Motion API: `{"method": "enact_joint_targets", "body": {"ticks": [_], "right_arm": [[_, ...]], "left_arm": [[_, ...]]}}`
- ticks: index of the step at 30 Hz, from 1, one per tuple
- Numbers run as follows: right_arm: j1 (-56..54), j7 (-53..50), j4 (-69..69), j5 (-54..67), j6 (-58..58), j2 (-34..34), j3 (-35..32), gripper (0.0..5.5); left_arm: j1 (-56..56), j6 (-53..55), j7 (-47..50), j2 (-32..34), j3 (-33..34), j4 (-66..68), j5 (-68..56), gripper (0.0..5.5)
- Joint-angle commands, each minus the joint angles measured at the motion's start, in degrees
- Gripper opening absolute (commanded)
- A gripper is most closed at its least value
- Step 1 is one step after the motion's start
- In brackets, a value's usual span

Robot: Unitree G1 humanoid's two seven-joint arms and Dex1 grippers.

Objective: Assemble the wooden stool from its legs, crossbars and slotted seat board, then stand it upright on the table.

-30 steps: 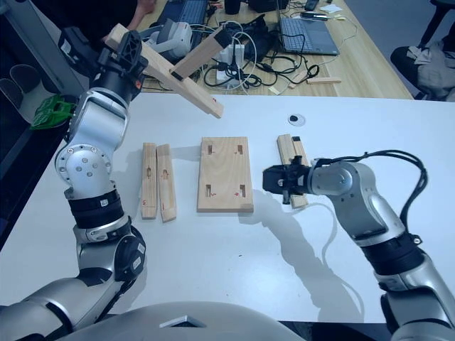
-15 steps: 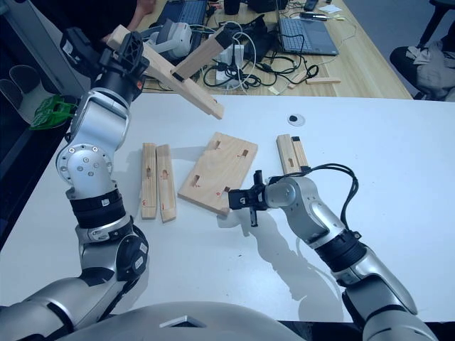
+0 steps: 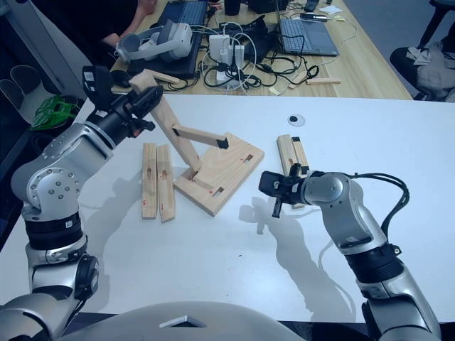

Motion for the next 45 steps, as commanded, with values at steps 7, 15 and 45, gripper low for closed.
{"method": "enact_joint_targets", "body": {"ticks": [7, 15, 45], "right_arm": [[-1.16, -8.84, 7.39, -0.72, -4.13, -0.8, -3.95, 0.0], [-1.31, -10.49, 8.35, -0.95, -5.3, -0.71, -3.66, 0.0], [-2.66, -12.8, 11.46, -2.25, -10.04, -0.9, -2.52, 0.0]], "left_arm": [[-0.7, 5.27, 0.5, 0.58, -0.06, -3.97, 1.18, 1.02], [-2.49, 9.14, 2.55, -0.65, 1.61, -5.76, 0.02, 1.02], [3.34, 11.57, 1.13, -0.44, 0.6, -4.81, 5.32, 1.02]]}}
